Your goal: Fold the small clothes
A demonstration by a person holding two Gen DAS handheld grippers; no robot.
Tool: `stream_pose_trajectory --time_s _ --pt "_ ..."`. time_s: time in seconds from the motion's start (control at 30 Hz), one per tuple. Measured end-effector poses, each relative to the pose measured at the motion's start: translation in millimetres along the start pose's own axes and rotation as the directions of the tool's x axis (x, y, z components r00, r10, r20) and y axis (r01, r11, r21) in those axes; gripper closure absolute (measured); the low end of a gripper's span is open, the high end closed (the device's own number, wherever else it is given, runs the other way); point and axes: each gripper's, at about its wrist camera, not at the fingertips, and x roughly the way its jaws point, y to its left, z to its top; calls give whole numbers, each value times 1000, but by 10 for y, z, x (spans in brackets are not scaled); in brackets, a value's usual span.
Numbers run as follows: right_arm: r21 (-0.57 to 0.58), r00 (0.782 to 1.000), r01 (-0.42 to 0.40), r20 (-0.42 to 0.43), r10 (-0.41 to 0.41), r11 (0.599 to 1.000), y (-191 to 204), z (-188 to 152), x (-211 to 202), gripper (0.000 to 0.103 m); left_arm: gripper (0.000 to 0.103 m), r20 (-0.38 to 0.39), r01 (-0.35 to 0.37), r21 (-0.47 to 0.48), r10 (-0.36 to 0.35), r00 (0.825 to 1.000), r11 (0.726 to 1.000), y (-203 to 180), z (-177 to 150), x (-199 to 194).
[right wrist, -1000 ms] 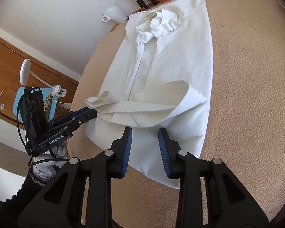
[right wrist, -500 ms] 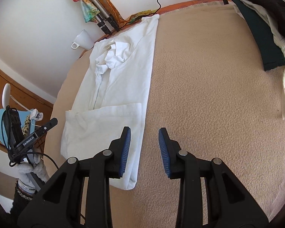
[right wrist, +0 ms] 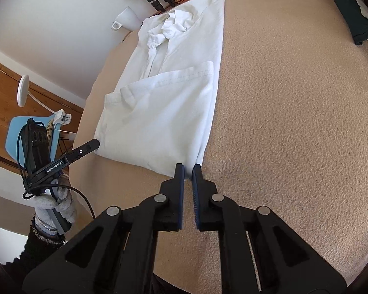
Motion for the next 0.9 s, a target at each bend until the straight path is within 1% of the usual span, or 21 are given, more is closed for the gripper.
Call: stream_pose_trajectory --time_s 0.03,0.07,0.1,0.13,0.17,0.23,0.27,0.3,0.37,0.4,0.43,0.47,0.53,0.67,0.7,0.77,0.83,0.9 --pt "-13 1000 10 10 -9 1000 28 -11 -36 97 103 12 -14 19 14 1000 1000 -23 6 -29" --pt "-29 1000 15 23 -15 999 53 -26 -81 97 103 21 -48 51 47 999 998 -46 2 -27" --pt "-43 999 32 33 -31 999 65 -43 -114 98 103 9 -97 79 97 995 992 -40 -5 29" --pt "-44 998 57 34 -55 997 56 -61 -116 98 103 -17 -110 80 112 994 991 0 -24 97" --pt "-34 997 71 23 -70 997 23 -79 -86 99 103 -35 -94 68 96 995 993 39 -48 139" --pt "-25 997 81 -15 -81 996 -42 -112 18 101 99 -11 -94 48 95 995 994 73 -61 96" --pt "-28 997 80 -3 -80 996 -56 -120 12 101 99 4 -91 39 91 996 995 79 -56 50" --pt "-24 996 86 2 -86 996 -65 -115 -12 101 96 23 -89 31 88 996 996 80 -43 0" --pt "-24 994 112 15 -112 993 -66 -82 -88 96 92 52 -73 44 71 996 996 39 -3 -75" --pt "-34 992 124 38 -123 992 -47 -58 -142 94 92 58 -57 62 53 997 996 -3 24 -93" --pt "-47 991 124 61 -121 991 -24 -29 -192 87 91 60 -32 82 27 998 996 -57 55 -95" --pt "-63 990 116 82 -111 991 12 11 -232 84 90 54 -8 99 3 999 995 -119 89 -80" --pt "-96 990 97 112 -86 991 96 109 -264 82 90 35 19 137 -24 999 990 -272 154 1" --pt "-157 993 66 107 -50 985 265 359 -118 82 90 -26 66 213 -62 998 975 -590 268 255" --pt "-167 994 54 98 -38 984 298 412 -60 82 89 -38 69 232 -62 997 970 -668 285 314" --pt "-188 997 34 78 -20 982 348 497 72 82 89 -50 48 269 -36 998 962 -784 341 445" --pt "-197 997 52 66 -40 979 360 560 207 82 89 -57 19 292 -2 998 956 -838 419 582" --pt "-181 997 70 56 -61 981 310 605 297 82 89 -59 -16 298 36 998 955 -831 509 726"
